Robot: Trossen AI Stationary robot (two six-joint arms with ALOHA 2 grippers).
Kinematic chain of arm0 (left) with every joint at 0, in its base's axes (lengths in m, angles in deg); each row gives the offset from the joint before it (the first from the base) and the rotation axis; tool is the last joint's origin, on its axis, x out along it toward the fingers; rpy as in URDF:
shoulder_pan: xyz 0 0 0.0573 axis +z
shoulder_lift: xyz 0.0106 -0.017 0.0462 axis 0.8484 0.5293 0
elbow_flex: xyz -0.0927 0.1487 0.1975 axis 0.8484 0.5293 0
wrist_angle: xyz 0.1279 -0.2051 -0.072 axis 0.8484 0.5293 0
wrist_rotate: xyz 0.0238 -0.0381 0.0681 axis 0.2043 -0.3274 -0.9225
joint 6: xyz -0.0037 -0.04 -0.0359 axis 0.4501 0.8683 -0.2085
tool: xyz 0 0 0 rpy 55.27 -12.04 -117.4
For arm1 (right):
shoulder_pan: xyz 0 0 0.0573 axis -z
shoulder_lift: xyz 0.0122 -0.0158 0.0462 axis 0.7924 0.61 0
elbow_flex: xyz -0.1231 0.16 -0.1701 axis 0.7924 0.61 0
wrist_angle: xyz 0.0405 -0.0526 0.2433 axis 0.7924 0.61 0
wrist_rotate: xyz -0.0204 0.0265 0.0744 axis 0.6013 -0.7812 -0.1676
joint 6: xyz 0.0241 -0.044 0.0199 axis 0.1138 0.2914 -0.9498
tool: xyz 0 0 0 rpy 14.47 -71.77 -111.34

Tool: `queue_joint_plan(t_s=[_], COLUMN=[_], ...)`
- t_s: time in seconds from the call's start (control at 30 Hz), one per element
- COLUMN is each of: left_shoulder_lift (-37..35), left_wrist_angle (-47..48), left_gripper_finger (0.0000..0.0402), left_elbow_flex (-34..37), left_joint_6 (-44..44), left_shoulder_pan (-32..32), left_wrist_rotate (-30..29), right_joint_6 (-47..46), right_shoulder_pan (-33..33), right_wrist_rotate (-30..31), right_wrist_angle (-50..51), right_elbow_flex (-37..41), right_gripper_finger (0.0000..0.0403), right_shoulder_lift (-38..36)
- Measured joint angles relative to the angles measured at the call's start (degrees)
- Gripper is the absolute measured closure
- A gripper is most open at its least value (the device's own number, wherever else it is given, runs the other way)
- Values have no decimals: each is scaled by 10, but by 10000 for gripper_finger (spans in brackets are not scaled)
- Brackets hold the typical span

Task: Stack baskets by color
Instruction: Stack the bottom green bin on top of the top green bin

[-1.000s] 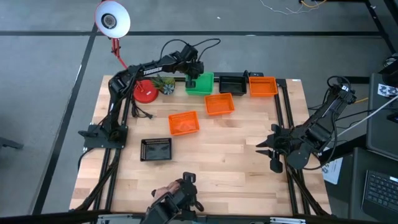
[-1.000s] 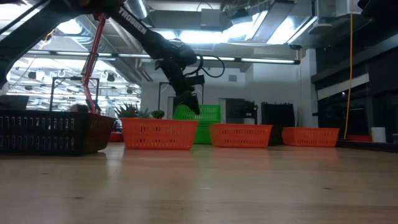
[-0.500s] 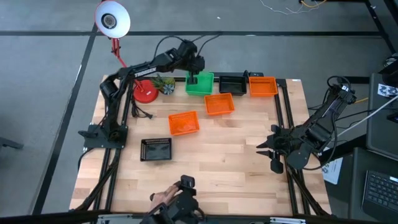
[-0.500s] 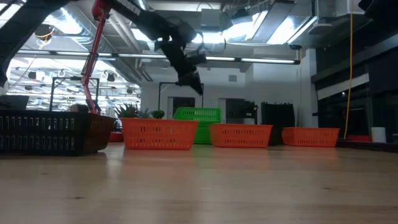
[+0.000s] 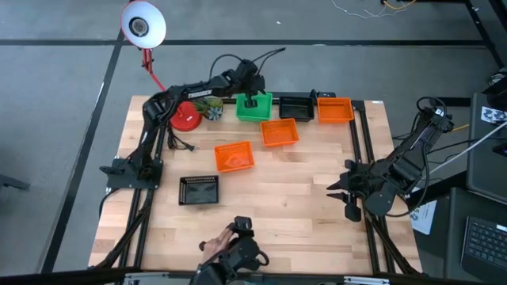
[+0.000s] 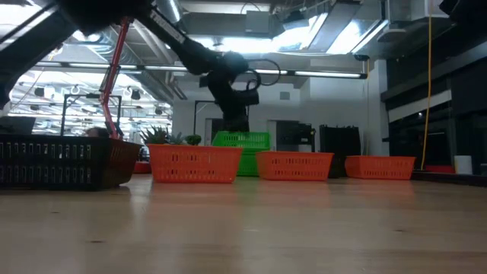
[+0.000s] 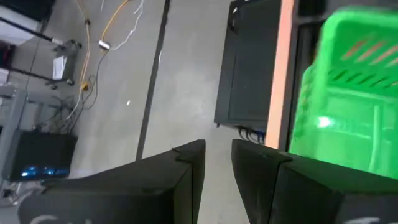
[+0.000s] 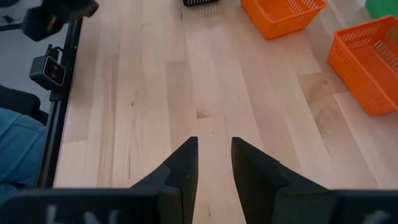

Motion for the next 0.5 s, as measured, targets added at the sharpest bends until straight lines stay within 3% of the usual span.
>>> queue_joint_plan(t_s=[0.33, 0.5], left_shoulder_lift=[6, -17], left_wrist_angle=[-8, -14], left_gripper_finger=[330, 330], left_elbow_flex=[0, 0], left_joint_6=[-1, -1], left_shoulder_pan=[-16, -25], left_wrist_rotate=[-5, -72], right_joint_6=[2, 2], right_shoulder_pan=[0, 0], right_wrist_rotate=[0, 1], right_wrist_angle=[0, 1], right_elbow_flex=[0, 0], right_gripper_finger=[307, 307], right_shoulder_lift=[0, 0])
